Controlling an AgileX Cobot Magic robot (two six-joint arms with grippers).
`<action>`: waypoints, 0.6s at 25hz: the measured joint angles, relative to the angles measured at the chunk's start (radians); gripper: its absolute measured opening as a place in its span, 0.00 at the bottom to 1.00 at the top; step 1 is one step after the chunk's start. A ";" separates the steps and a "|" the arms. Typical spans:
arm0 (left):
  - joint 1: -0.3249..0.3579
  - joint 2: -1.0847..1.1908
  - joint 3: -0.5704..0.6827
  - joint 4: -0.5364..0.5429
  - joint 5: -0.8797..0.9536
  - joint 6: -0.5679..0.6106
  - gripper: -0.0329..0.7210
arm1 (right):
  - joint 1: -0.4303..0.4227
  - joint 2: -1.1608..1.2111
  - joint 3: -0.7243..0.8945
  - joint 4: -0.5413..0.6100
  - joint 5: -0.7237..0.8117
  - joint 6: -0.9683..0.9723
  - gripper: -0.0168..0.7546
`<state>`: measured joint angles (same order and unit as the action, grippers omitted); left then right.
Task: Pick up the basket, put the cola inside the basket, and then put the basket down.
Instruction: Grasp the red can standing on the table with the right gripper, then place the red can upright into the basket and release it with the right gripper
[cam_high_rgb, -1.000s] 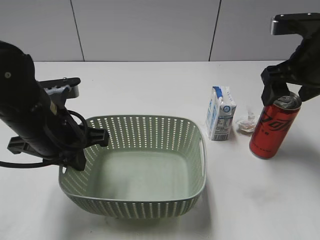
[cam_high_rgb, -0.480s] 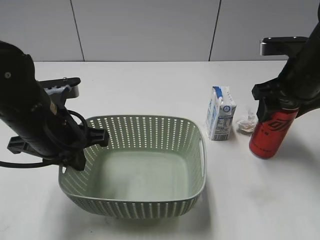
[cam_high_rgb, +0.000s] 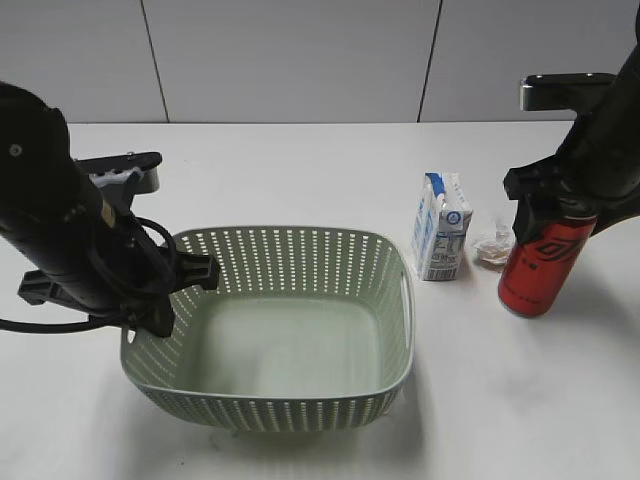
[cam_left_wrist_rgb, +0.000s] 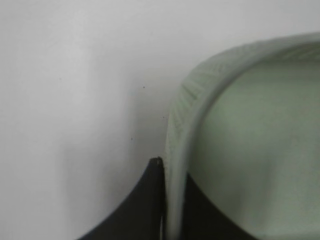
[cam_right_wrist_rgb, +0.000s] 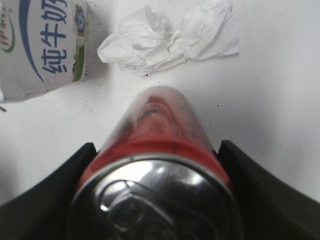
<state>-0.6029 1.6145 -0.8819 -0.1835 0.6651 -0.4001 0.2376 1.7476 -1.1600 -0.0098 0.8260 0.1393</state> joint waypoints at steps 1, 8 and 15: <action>0.000 0.000 0.000 0.000 -0.001 0.000 0.04 | 0.000 0.000 0.000 0.000 0.000 0.000 0.72; 0.000 0.000 0.000 0.002 -0.005 0.000 0.04 | 0.000 -0.031 0.000 -0.027 0.040 -0.011 0.72; 0.003 0.000 0.000 0.015 -0.031 0.048 0.04 | 0.000 -0.161 -0.004 -0.054 0.089 -0.042 0.72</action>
<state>-0.6001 1.6145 -0.8819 -0.1689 0.6344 -0.3520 0.2376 1.5867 -1.1644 -0.0636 0.9155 0.0970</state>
